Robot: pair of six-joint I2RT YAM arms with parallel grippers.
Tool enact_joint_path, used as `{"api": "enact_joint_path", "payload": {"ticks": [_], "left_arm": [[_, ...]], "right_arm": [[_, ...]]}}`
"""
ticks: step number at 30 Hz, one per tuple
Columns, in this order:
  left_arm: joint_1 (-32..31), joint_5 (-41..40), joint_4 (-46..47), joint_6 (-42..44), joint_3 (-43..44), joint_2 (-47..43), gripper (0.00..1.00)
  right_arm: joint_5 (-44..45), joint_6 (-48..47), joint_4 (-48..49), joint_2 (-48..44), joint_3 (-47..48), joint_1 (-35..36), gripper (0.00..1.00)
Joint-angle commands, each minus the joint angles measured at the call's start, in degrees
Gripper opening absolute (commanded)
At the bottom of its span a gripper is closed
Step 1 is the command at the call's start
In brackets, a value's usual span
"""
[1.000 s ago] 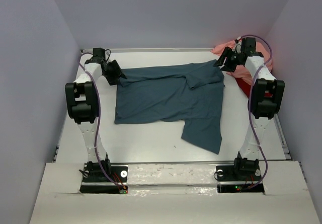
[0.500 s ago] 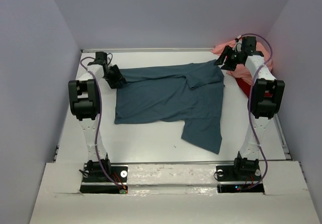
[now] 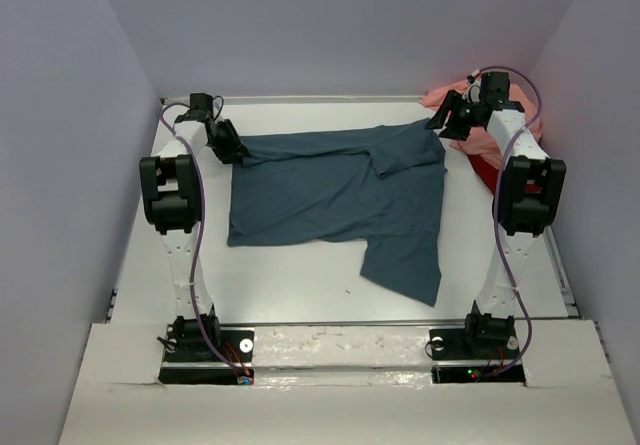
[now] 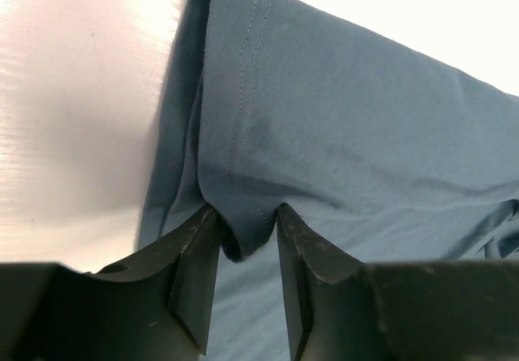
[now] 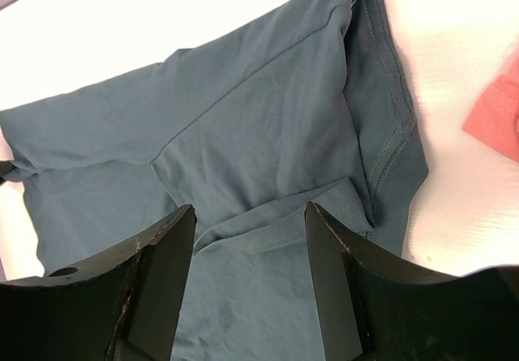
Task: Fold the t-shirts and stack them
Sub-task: Fold the flattened tshirt in 1/3 of the way
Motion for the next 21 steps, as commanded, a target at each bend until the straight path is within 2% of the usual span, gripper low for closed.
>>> {"api": "enact_joint_path", "payload": {"ticks": [1,2,6,8,21], "left_arm": [[0.0,0.0,-1.4,0.6,2.7,-1.0,0.42],[0.1,-0.1,-1.4,0.8,2.7,-1.2,0.41],[0.1,0.1,-1.8,1.3,2.3,-1.8,0.2],[0.1,0.3,-1.8,1.3,2.0,-2.2,0.16],[0.1,1.2,-1.5,1.2,-0.1,-3.6,0.15]], "right_arm": [[0.1,-0.5,0.6,0.6,2.3,0.3,0.62],[0.2,-0.5,0.6,0.7,2.1,0.3,0.62],[0.9,-1.0,0.6,1.8,2.4,0.3,0.62],[1.6,-1.5,0.5,2.8,3.7,0.3,0.62],[4.1,-2.1,1.2,15.6,21.5,0.3,0.62]]}}
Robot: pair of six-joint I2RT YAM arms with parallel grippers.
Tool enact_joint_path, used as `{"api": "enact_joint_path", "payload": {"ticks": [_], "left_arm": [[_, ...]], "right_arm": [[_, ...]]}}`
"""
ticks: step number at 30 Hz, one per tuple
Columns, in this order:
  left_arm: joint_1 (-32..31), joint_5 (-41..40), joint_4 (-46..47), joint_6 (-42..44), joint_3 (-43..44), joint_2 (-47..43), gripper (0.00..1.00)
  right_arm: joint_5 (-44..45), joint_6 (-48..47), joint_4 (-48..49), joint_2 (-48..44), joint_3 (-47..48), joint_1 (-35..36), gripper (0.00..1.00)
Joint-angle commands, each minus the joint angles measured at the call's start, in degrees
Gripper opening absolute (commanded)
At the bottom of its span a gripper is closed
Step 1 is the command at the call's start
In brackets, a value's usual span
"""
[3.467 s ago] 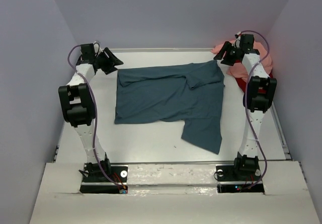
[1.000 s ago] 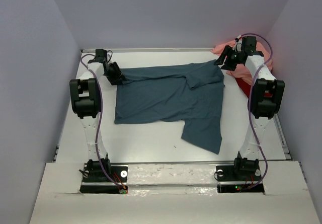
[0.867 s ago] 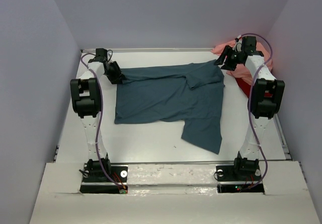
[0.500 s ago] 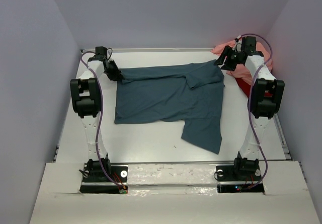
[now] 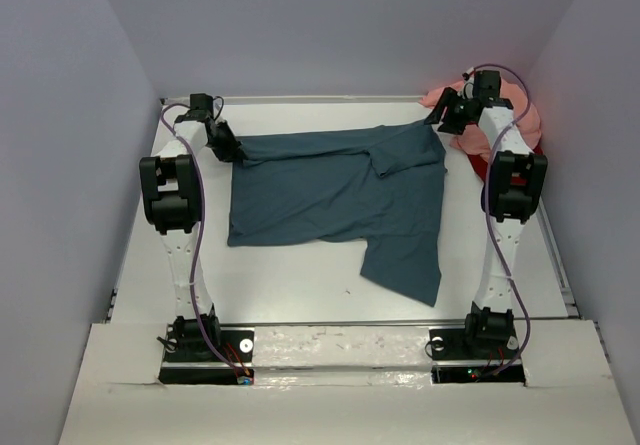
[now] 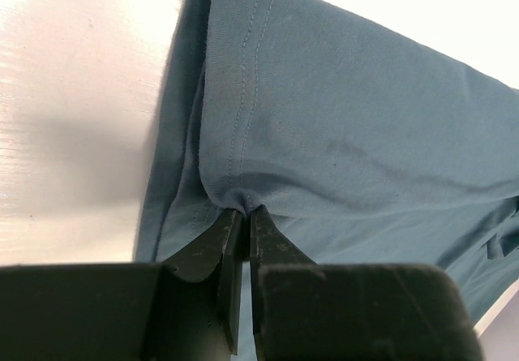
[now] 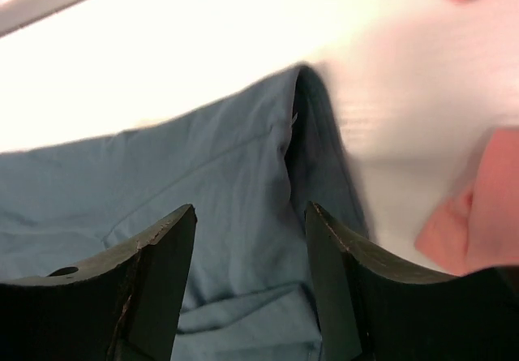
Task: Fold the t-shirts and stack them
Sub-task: Fold the flattened tshirt in 1/3 of the way
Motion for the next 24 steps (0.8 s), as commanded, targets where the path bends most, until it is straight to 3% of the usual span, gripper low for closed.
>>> {"api": "enact_joint_path", "payload": {"ticks": [1,13,24], "left_arm": [[0.0,1.1,-0.6,0.7,-0.3,-3.6,0.15],[0.1,1.0,-1.8,1.0,0.3,-3.5,0.15],[0.2,0.5,-2.9,1.5,0.0,-3.9,0.14]], "right_arm": [[1.4,-1.1,1.6,2.3,7.0,0.2,0.61],[0.8,-0.2,4.0,6.4,10.1,0.2,0.53],[-0.1,1.1,7.2,10.3,12.8,0.2,0.54]]}}
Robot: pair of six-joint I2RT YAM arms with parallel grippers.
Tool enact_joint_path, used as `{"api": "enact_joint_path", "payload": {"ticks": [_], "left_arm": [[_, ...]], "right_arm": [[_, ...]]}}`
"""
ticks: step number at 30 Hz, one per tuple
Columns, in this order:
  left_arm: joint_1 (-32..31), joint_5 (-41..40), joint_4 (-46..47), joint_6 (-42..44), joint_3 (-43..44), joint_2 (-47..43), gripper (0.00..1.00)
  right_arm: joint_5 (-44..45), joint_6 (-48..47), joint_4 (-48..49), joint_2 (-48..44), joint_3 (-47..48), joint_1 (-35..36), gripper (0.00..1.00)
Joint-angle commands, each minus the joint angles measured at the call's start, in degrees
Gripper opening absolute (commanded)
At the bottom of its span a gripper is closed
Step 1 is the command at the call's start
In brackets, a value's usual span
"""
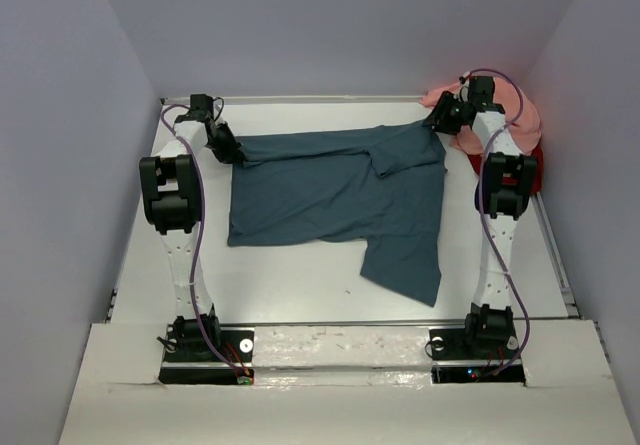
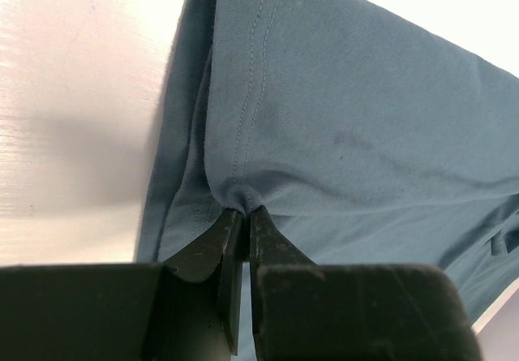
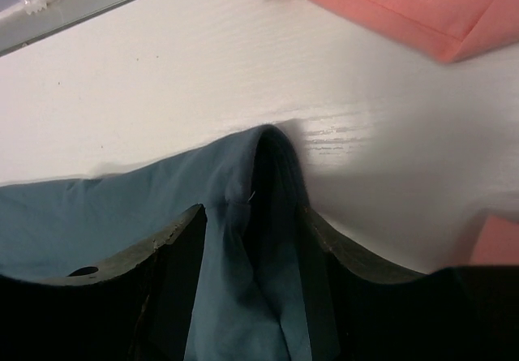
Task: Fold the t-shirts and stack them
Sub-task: Fold the flattened tshirt in 1/3 of the way
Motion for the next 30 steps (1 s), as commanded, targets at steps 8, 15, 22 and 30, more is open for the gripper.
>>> {"api": "enact_joint_path", "payload": {"ticks": [8,15,22,30], "left_arm": [[0.3,0.5,-1.8,1.1,0.2,-4.1,0.14],[0.6,0.8,-2.4,0.9,1.9,-3.3,0.14],[1.4,0.9,-3.5,1.1,5.2,-2.3,0.14],[3.4,1.2,-4.0,1.2,7.2,-1.7,0.14]], "right_arm": [[-1.6,3.4,4.9,3.9,7.9,0.2,0.0],[-0.3,2.6,4.7,0.3,5.1,0.2,0.0],[-0.3,2.6,3.0,-2.5,3.2,0.2,0.0],[0.5,1.6,0.7,-6.9,-0.9,0.2,0.0]]}}
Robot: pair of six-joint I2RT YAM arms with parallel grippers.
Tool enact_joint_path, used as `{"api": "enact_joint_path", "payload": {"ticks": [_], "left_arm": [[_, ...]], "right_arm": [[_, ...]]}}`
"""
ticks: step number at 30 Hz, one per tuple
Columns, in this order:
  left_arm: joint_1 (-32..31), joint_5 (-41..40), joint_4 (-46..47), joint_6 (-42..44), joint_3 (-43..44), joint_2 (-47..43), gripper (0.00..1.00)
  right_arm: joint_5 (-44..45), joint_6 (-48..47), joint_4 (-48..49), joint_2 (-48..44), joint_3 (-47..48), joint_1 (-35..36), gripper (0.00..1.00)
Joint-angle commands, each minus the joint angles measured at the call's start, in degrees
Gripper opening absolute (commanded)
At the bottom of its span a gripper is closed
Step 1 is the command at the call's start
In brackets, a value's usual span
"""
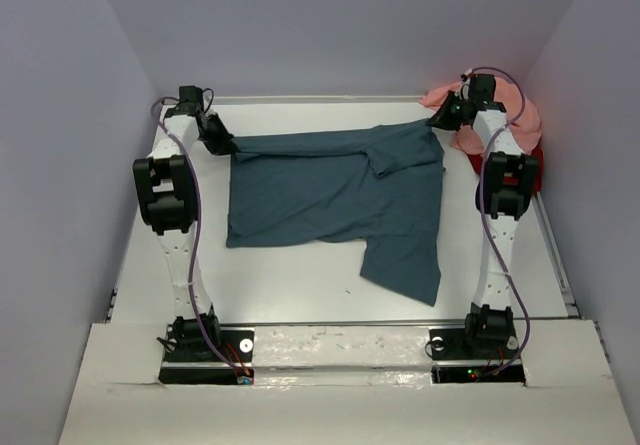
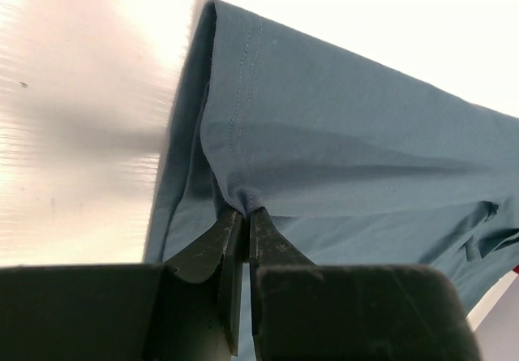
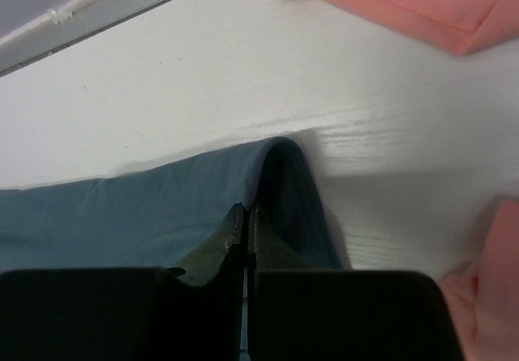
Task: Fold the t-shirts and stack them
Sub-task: Fold the flattened tshirt in 1/3 of the way
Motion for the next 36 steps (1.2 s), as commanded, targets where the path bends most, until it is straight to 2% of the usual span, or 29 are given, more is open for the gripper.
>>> {"api": "enact_joint_path", "payload": {"ticks": [1,17,25,36], "left_arm": [[1.8,0.7,-1.5,1.0,2.8,-1.6,0.14],[2.6,1.6,-1.0,1.1,4.4,0.1,0.14],[2.7,1.6,-1.5,1.5,4.5,0.3,0.14],[3.1,1.5,-2.4,2.5,4.1,0.2,0.14]], "right_arm": [[0.9,-1.3,-0.9,-7.3,-1.6,0.2,0.0],[1.8,-1.0,-3.6,-18.4,-15.4,0.8,0.0],[1.9,-1.7,-3.8,-19.7,-20.5,0.8,0.0],[3.1,-2.2,-4.0,-16.1,-17.7,0.8,0.0]]}}
